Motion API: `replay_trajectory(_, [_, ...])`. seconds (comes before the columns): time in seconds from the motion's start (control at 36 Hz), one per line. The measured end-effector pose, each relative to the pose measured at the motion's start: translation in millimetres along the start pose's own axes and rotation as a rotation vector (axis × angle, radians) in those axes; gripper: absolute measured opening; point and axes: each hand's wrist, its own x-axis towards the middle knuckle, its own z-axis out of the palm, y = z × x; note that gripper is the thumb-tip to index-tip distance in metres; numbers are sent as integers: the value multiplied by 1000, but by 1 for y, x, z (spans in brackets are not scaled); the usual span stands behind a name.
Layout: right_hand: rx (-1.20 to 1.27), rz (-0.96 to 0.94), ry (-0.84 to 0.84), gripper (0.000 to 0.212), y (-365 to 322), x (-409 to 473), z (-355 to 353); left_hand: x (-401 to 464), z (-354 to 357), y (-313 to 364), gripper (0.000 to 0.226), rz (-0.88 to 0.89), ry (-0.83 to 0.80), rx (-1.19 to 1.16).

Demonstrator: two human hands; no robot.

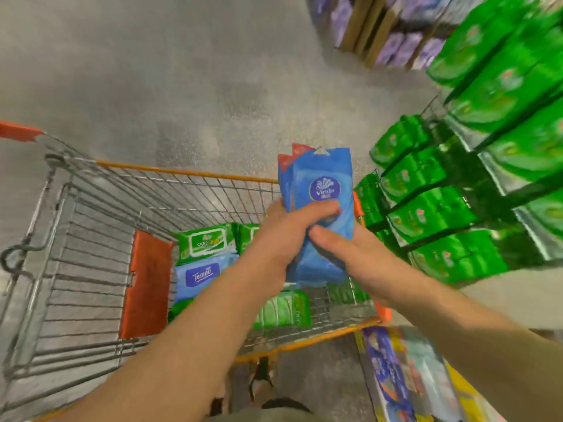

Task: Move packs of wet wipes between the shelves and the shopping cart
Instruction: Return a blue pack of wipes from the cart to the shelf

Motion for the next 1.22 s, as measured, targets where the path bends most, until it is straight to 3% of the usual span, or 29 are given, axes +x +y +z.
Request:
replay_trajectory(0.08, [13, -94, 121, 58, -5, -30, 13, -25, 13, 11, 15, -4, -95, 64])
replay_trajectory(0.19, [142, -165, 273, 64, -10, -73, 26, -56, 31, 16, 14, -16, -210, 121])
replay_trajectory(0.33, [142, -224, 459, 40, -19, -123, 28, -89, 58, 14, 8, -10, -344, 157])
replay_trajectory(0.39, [175, -248, 522, 43, -24, -143, 28, -98, 68, 12, 22, -11, -395, 216])
replay_trajectory(0.5, [362, -302, 629, 51, -30, -180, 31, -112, 84, 3, 80, -24, -498, 312])
replay_trajectory(0.56, [407, -332, 669, 50, -33, -202, 33, -122, 93, -4, 91, -16, -544, 332])
replay_trajectory(0.69, [415, -403, 725, 55, -41, -255, 36, -148, 133, -24, 79, -52, -666, 247])
replay_trajectory(0.81, [357, -443, 842, 60, -46, -306, 28, -179, 178, -45, 87, -59, -777, 221])
replay_trajectory(0.89, [291, -479, 938, 52, -44, -349, 13, -204, 204, -65, 86, -55, -859, 224])
replay_trajectory(1.08, [237, -566, 1011, 48, -32, -450, -19, -258, 275, -111, 88, -37, -1008, 290])
replay_trajectory(1.22, [273, -603, 1041, 55, -20, -514, -34, -289, 310, -143, 68, -20, -1136, 329])
